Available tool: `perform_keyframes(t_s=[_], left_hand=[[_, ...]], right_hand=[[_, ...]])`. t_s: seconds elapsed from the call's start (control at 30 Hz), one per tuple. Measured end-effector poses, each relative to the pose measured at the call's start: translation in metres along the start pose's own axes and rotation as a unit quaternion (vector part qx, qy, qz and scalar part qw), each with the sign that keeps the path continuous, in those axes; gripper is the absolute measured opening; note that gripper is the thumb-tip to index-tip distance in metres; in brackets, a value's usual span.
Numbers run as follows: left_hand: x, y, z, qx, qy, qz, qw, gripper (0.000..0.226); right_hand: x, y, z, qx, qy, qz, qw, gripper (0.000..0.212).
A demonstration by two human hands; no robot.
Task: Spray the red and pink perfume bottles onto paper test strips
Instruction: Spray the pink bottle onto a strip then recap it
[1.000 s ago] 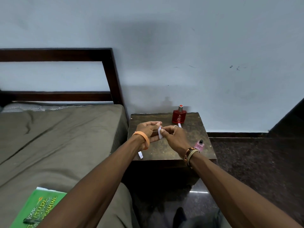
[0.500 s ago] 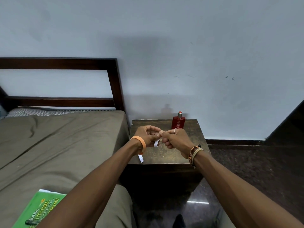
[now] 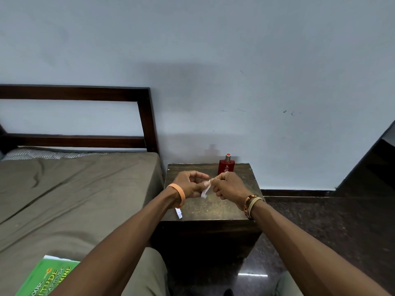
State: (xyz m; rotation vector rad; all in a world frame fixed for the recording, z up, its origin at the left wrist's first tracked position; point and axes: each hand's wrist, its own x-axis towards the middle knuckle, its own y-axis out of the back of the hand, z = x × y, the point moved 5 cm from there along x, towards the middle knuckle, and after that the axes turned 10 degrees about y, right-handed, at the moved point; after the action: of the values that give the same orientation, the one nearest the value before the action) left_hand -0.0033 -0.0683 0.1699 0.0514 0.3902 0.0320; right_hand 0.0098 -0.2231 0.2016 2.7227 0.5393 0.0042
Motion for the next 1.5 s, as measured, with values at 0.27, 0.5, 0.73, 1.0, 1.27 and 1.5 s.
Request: perform_keyframes(t_s=[0.27,0.5,0.73,1.0,1.27,1.5], left_hand=[[0.004,0.016,0.004,-0.074,0.004,0.145,0.987,0.012],[0.005,0.01,0.007,-0.052,-0.001,0.154,0.987,0.013],[0.008,0.013,0.002,-0.033,0.011,0.165,0.986,0.009],[0.008,0.013,-0.007,-0.025,0.031,0.163,0.986,0.005],[0.006,0.008,0.002,-0.041,0.029,0.161,0.986,0.011],[0.006,0.009,-0.006,-0.042,0.053,0.153,0.986,0.007]], right_hand=[[-0.007,0.026,-0.019,0.326,-0.053,-0.002,0.944,0.01],[-0.01,0.039,-0.035,0.338,-0.025,-0.034,0.94,0.01],[-0.014,0.04,-0.027,0.083,0.01,0.019,0.996,0.018],[-0.018,0.037,-0.023,0.138,-0.005,-0.058,0.989,0.019],[-0.014,0.039,-0.022,0.098,-0.007,-0.033,0.995,0.016],[-0.014,0.041,-0.022,0.044,-0.023,-0.036,0.998,0.016]])
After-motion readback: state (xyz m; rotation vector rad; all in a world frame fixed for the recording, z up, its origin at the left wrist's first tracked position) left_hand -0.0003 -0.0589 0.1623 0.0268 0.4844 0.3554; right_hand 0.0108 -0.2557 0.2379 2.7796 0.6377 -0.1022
